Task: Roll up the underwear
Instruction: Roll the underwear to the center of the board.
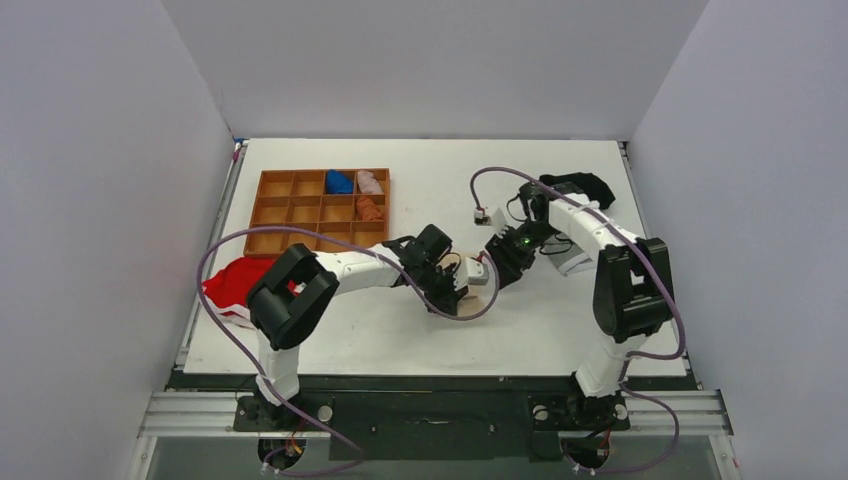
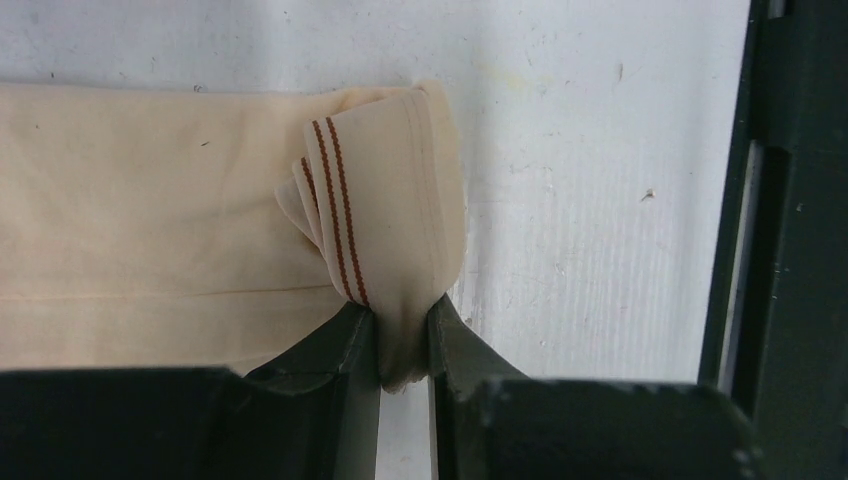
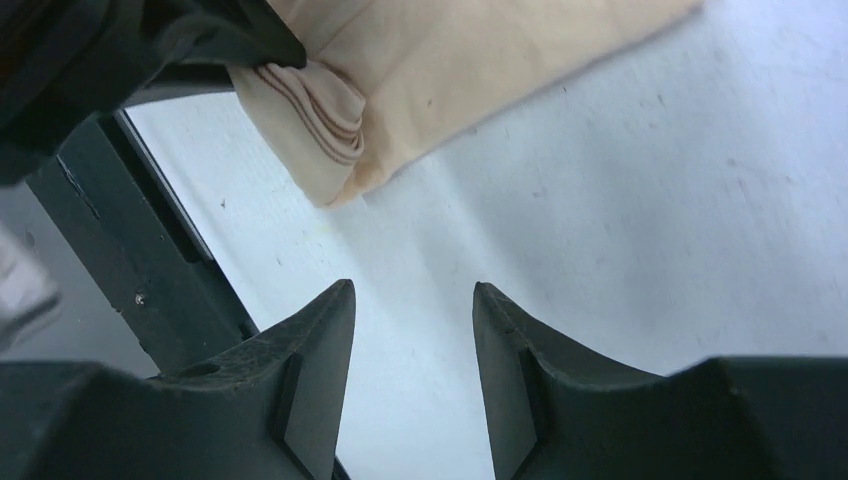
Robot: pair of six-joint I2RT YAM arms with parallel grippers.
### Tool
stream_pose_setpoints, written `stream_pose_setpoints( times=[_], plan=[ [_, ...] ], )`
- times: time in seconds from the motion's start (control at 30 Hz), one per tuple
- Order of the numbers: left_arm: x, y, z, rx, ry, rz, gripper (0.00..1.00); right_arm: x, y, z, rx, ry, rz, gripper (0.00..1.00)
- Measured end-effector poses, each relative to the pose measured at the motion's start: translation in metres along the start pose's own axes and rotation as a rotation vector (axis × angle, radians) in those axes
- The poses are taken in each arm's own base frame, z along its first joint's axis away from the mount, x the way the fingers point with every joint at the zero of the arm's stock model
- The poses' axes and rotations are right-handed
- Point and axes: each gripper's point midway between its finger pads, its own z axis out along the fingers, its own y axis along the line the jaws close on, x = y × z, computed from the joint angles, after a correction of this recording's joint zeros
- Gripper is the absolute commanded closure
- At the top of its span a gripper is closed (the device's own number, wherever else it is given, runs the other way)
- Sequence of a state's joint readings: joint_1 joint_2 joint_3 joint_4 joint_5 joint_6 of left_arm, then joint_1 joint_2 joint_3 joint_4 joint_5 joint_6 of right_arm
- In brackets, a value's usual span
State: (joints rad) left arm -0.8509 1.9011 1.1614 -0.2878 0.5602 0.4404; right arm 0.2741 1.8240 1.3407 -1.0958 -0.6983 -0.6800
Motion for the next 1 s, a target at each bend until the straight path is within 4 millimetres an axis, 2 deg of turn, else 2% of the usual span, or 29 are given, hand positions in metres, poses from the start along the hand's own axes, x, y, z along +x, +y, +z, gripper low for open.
stream_pose_setpoints(
  times=[0.23, 0.47, 0.7, 1.0],
  plan=[
    [-0.001, 0.003, -0.001, 0.157, 0.007, -0.162, 1.00, 0.010, 0.010, -0.028, 0.106, -0.100, 0.019, 0.57],
    [0.003, 0.004, -0.004, 0.376, -0.008, -0.389, 1.00, 0.016, 0.026, -0.037, 0.218, -0.185, -0.026, 0.56],
    [0.007, 0.001, -0.008, 0.573, 0.005, -0.638, 1.00, 0.014, 0.047, -0.012, 0.298, -0.141, -0.200, 0.53],
    [0.016, -0.009, -0.015, 0.651, 0.052, -0.770, 1.00, 0.000, 0.056, 0.020, 0.347, -0.059, -0.381, 0.52]
  ],
)
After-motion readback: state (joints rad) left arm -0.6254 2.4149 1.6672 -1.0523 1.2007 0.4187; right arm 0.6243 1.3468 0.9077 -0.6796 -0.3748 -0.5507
